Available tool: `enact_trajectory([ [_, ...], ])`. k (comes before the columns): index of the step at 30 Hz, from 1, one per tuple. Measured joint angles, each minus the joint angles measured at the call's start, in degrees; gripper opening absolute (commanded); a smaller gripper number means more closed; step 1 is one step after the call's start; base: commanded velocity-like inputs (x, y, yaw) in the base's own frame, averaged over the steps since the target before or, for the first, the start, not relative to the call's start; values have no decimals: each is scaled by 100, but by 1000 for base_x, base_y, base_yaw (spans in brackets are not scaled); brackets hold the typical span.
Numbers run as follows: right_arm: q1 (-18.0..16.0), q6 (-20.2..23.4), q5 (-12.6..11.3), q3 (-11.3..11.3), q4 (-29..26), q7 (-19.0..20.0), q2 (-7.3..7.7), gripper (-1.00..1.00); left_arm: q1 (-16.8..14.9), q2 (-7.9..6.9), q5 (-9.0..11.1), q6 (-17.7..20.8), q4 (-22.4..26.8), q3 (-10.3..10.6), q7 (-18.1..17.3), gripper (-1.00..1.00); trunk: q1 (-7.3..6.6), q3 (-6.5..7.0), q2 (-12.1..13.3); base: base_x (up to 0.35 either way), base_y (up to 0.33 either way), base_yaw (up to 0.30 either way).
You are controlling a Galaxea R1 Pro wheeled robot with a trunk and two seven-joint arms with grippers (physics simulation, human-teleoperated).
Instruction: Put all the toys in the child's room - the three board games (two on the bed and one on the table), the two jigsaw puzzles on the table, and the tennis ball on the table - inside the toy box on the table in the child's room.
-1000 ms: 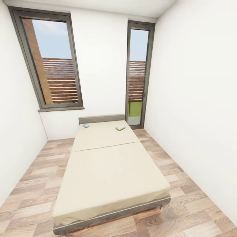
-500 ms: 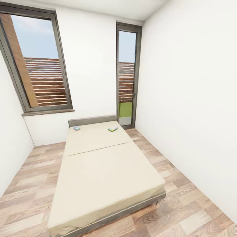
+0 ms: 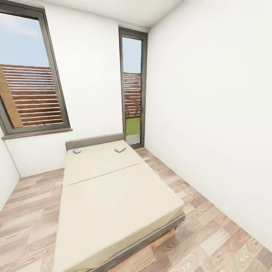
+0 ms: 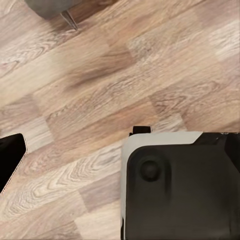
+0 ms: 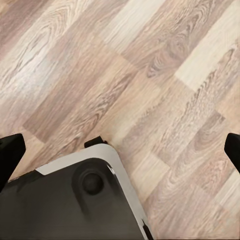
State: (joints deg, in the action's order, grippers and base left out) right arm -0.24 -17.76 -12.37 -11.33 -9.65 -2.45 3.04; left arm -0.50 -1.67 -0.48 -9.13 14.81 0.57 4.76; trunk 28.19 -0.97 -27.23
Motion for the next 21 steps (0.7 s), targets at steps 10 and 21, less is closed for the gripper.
enact_trajectory([
  [10, 0, 10, -31, 9, -1, -5, -4, 100, 1, -5, 0, 0, 1, -2, 1, 100, -2, 5, -1, -35, 282, -23],
  [21, 0, 0, -9, 2, 0, 4, 3, 100, 0, -8, 0, 0, -3, -2, 0, 100, -2, 5, -1, -1, 284, -171],
])
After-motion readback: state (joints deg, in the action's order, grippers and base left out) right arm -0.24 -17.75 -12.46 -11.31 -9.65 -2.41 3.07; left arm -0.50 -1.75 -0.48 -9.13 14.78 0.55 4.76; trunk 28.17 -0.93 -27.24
